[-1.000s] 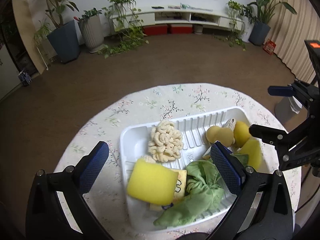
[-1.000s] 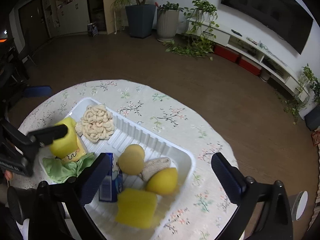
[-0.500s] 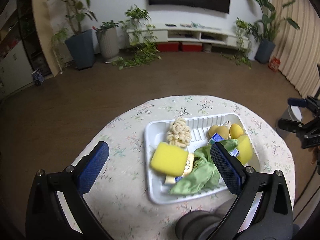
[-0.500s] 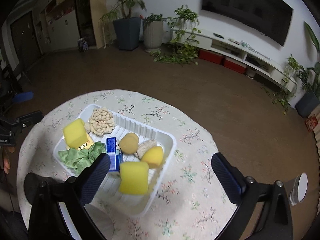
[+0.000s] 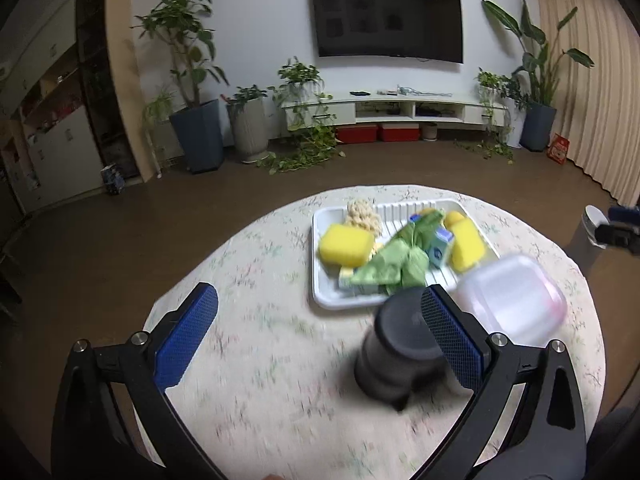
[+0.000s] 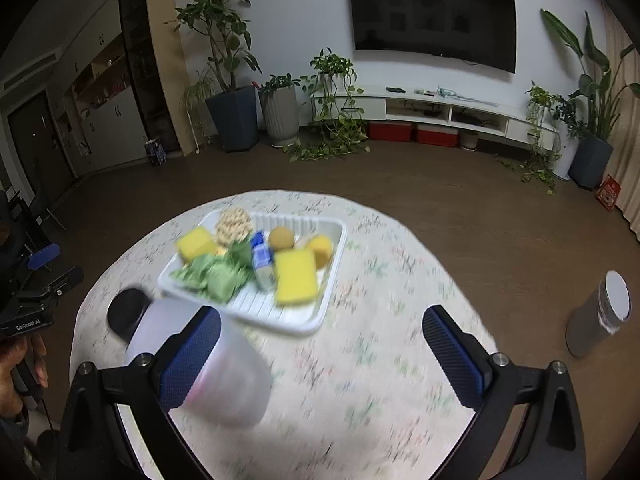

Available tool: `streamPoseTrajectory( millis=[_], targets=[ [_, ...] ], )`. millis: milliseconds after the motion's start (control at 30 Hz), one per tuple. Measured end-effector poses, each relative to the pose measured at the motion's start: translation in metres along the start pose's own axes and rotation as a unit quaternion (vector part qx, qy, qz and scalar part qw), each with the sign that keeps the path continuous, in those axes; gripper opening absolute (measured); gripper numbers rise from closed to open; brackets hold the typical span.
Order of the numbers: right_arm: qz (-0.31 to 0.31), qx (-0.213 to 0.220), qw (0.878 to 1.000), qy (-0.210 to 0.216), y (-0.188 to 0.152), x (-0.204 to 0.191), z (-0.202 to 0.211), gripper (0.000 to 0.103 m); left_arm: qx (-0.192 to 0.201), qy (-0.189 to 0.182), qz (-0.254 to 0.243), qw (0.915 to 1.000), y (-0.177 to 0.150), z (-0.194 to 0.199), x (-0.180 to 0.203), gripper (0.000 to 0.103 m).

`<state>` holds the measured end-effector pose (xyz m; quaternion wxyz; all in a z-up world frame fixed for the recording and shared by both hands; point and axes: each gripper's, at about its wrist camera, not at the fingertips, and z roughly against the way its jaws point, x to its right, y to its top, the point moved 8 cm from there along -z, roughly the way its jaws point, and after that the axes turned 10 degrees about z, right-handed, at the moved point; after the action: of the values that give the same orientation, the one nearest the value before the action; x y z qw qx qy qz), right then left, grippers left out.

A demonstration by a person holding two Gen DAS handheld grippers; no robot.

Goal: Organize soft objects

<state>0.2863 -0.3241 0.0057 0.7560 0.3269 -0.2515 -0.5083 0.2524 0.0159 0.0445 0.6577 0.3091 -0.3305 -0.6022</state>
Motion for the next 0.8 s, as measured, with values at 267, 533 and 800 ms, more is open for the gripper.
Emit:
streamPoseTrajectory(
  millis=[267, 533, 800],
  targets=[
    [-0.015, 0.033, 0.999, -0.008, -0.068, -0.053, 0.040, 0.103, 0.031, -0.008, 0.067, 0.9972, -0.044, 0.056, 0.001, 0.103],
    [-0.027, 0.068, 0.997, 0.005, -0.097, -0.098, 0.073, 0.103, 0.028, -0.009, 0.052, 0.9982, -0.069, 0.089, 0.024, 0.103],
    [0.003, 0.082, 0.996, -0.033, -0.107, -0.115, 0.092, 0.103, 0.025, 0.009, 0.059, 0.9979, -0.086, 0.100, 0.030, 0.103]
  ],
)
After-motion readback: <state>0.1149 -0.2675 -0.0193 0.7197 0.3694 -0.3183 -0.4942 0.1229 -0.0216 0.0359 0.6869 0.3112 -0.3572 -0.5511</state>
